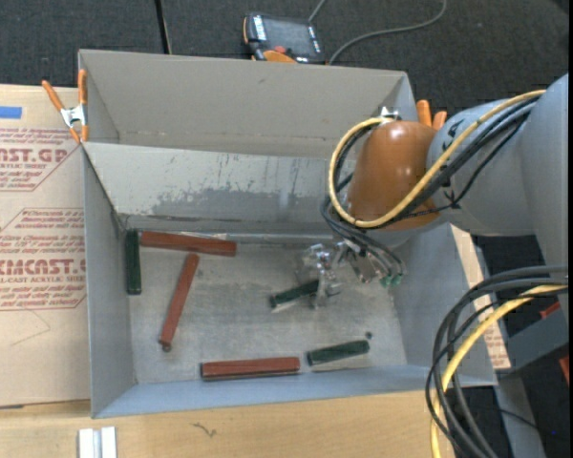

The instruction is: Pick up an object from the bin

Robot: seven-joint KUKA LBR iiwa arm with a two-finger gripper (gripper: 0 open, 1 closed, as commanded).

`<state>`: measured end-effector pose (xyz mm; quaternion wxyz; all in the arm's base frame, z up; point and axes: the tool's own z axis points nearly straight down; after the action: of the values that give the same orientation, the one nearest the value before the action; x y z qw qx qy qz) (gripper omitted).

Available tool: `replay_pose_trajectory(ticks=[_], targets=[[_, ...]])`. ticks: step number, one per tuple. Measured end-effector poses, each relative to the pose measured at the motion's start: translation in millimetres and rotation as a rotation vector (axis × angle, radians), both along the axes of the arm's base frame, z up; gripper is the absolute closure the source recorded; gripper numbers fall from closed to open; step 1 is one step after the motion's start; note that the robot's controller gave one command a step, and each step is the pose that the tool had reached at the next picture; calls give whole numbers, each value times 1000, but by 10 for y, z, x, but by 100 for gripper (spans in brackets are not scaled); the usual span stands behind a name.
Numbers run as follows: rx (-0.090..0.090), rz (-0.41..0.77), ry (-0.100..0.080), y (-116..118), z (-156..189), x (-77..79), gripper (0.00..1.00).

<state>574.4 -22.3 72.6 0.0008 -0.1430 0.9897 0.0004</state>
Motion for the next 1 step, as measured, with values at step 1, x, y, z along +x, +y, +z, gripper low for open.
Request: replay_pose_trajectory(ticks=[1], targets=[[-2, 20, -10, -26, 1265, 108, 100]])
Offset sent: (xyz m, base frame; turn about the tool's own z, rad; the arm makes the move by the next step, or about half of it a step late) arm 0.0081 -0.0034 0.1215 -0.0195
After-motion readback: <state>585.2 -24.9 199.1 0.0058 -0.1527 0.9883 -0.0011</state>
